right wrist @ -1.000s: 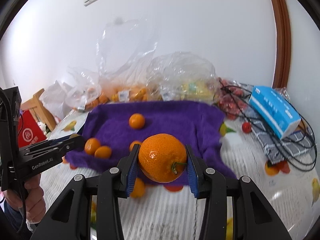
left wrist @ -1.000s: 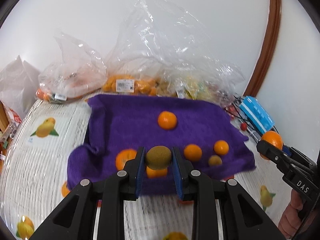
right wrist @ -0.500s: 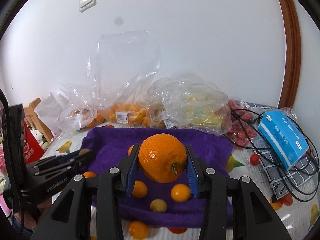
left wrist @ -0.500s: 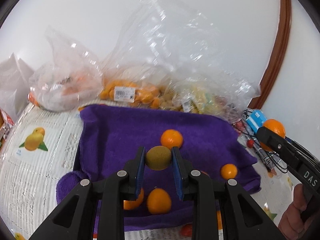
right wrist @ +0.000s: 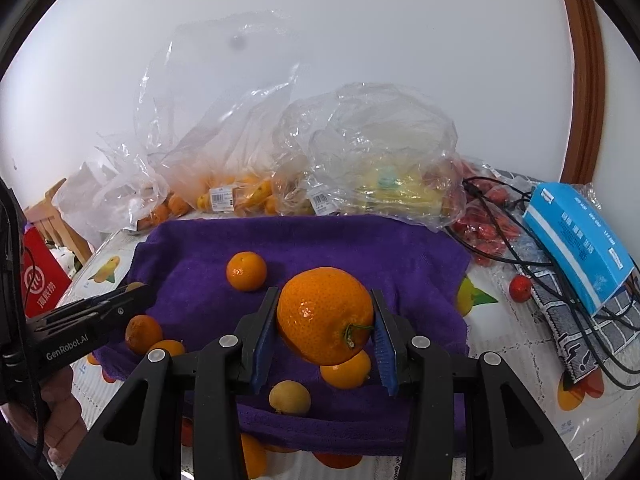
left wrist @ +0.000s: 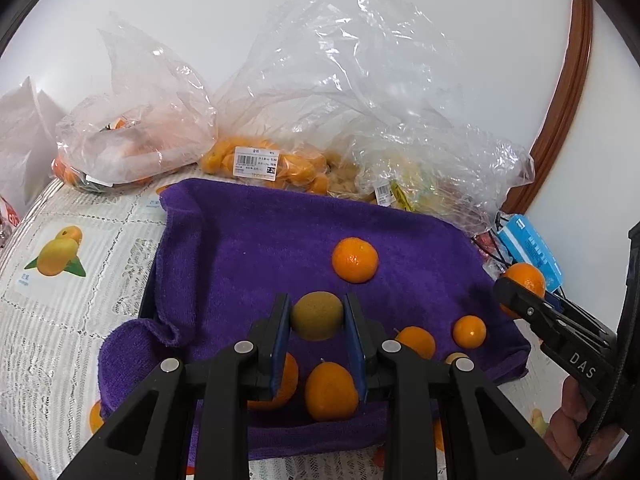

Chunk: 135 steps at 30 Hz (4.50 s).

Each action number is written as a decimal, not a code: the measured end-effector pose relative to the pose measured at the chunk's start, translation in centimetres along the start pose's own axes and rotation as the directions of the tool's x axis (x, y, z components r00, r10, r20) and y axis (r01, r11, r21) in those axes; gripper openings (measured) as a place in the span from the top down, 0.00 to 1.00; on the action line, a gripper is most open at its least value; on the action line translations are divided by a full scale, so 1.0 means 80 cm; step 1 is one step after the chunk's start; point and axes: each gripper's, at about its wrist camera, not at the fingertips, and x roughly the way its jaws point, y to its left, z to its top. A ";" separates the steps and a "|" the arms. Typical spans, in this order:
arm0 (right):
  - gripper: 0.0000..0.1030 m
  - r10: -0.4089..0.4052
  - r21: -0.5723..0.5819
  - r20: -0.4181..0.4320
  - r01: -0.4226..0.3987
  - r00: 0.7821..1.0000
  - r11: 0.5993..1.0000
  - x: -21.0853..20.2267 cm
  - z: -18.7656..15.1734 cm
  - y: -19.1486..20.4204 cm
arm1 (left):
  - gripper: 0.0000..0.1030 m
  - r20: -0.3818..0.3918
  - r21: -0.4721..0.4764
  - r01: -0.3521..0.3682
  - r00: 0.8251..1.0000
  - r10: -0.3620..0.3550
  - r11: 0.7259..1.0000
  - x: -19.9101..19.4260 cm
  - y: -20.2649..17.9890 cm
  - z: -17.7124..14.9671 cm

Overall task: Organize fruits
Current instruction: 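Lower and open the right tool on the towel while the left lowers its yellow-brown fruit, then open the left tool to release the yellow-brown fruit on the towel, then move the right tool to an orange on the tablecloth and close on it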

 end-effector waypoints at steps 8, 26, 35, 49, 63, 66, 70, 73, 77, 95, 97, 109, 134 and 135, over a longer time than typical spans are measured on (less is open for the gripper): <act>0.58 0.011 -0.008 -0.026 -0.011 1.000 1.000 0.012 -0.007 0.005 | 0.76 0.008 -0.001 0.010 1.000 -0.010 1.000 -0.001 0.000 0.002; 0.58 0.027 -0.039 -0.088 -0.030 0.996 0.999 0.032 -0.021 0.020 | 0.76 0.002 0.009 0.015 1.000 -0.015 1.000 0.002 -0.002 0.000; 0.58 0.036 -0.038 -0.107 -0.040 0.994 0.998 0.034 -0.020 0.019 | 0.76 0.003 0.005 0.019 1.000 -0.019 1.000 0.002 -0.002 -0.001; 0.58 0.039 -0.052 -0.087 -0.043 0.995 0.998 0.025 -0.018 0.020 | 0.76 0.010 0.001 0.029 1.000 -0.029 1.000 0.001 -0.001 0.000; 0.58 0.042 -0.018 -0.071 -0.043 0.997 0.999 0.016 -0.013 0.010 | 0.76 -0.001 0.014 0.040 0.999 -0.040 0.999 0.008 -0.009 -0.003; 0.58 0.042 -0.025 -0.076 -0.044 0.996 0.999 0.017 -0.013 0.012 | 0.76 -0.006 0.005 0.040 0.999 -0.040 0.999 0.009 -0.007 -0.001; 0.58 0.040 -0.032 -0.079 -0.043 0.996 0.999 0.018 -0.013 0.014 | 0.75 -0.006 -0.004 0.035 0.999 -0.035 0.999 0.010 -0.005 -0.001; 0.58 0.039 -0.031 -0.082 -0.042 0.996 0.999 0.018 -0.014 0.013 | 0.75 -0.011 -0.016 0.031 0.999 -0.031 0.999 0.012 -0.003 -0.001; 0.58 0.040 -0.028 -0.079 -0.042 0.996 0.999 0.017 -0.013 0.012 | 0.76 -0.007 -0.024 0.026 1.000 -0.026 0.999 0.012 -0.001 0.000; 0.58 0.035 -0.036 -0.073 -0.038 0.997 0.999 0.015 -0.013 0.012 | 0.63 0.030 -0.068 0.055 0.998 -0.053 0.996 -0.005 0.008 0.003; 0.58 0.030 -0.044 -0.068 -0.033 0.997 0.998 0.013 -0.013 0.015 | 0.63 0.033 -0.067 0.054 0.998 -0.052 0.996 -0.007 0.007 0.003; 0.58 0.021 -0.083 -0.015 -0.022 1.000 0.996 -0.010 -0.015 0.037 | 0.63 0.065 -0.036 0.018 0.998 -0.015 0.999 -0.023 0.001 -0.008; 0.58 -0.017 -0.019 -0.128 0.015 0.992 1.000 -0.053 -0.080 0.065 | 0.63 0.035 -0.007 0.001 0.999 -0.001 1.000 -0.071 0.024 -0.061; 0.58 -0.018 -0.015 -0.132 0.016 0.991 1.000 -0.053 -0.081 0.066 | 0.63 0.036 -0.009 0.005 0.999 -0.004 1.000 -0.072 0.025 -0.061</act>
